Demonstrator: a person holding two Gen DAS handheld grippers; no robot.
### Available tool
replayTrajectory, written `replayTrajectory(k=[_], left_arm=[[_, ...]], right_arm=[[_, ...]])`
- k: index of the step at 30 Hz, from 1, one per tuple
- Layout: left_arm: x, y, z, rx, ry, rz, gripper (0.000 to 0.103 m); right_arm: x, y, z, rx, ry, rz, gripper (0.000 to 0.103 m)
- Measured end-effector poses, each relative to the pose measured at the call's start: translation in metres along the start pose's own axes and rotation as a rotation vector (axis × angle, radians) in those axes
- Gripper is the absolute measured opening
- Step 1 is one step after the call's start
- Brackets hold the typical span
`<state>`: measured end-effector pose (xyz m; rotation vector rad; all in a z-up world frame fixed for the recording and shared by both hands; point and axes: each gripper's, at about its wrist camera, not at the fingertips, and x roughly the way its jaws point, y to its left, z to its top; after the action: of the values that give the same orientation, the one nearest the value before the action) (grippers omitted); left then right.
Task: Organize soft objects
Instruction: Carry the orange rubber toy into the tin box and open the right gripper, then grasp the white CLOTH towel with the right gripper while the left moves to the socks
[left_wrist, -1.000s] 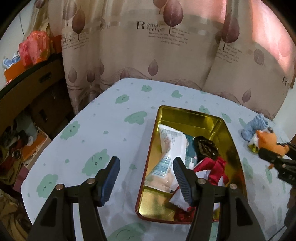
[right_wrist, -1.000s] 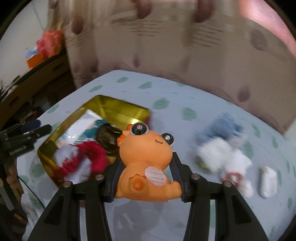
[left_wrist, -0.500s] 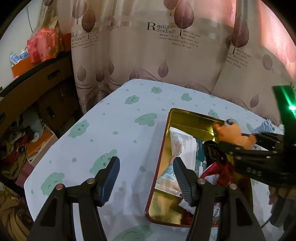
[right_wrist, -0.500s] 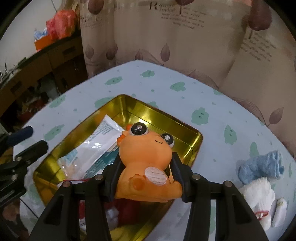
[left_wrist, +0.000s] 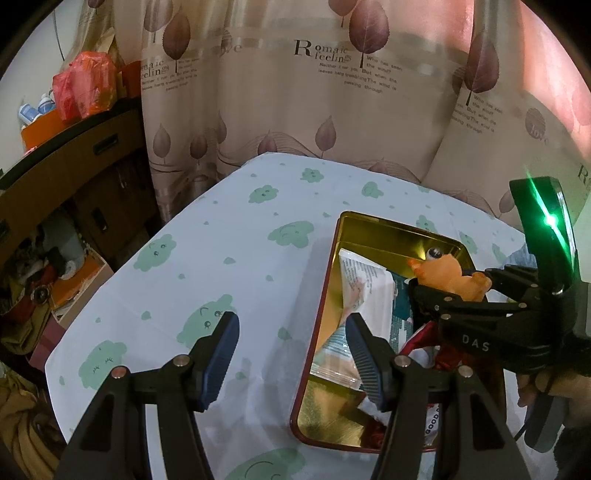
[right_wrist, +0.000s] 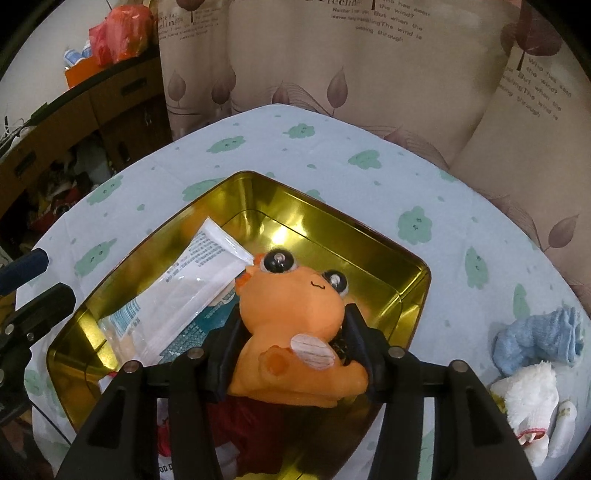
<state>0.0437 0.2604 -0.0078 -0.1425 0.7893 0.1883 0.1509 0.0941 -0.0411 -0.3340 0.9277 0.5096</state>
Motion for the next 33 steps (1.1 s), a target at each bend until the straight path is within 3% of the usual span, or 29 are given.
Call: replayTrajectory(k=[3, 7, 18, 26, 33], left_arm=[[0.001, 0.0, 0.0, 0.0, 0.006, -0.006, 0.061], [0.001, -0.001, -0.001, 0.006, 0.005, -0.008, 0.061], [0.0, -0.006, -0.003, 0.027, -0.003, -0.007, 0.061], [-0.001, -0.01, -0.003, 0.04, -0.011, 0.004, 0.061], [-0.003, -0.014, -0.005, 0.056, -0.018, 0.013, 0.061]], right_arm=[[0.0, 0.001, -0.001, 0.004, 0.0, 0.009, 0.053], [-0.009, 0.005, 0.0, -0.003, -0.036, -0.004, 0.068], [-0.062, -0.011, -0.018, 0.054, -0.16, 0.029, 0.072], [-0.094, -0.056, -0.053, 0.132, -0.207, -0.053, 0.072], [-0.112, -0.128, -0.097, 0.275, -0.183, -0.18, 0.072]])
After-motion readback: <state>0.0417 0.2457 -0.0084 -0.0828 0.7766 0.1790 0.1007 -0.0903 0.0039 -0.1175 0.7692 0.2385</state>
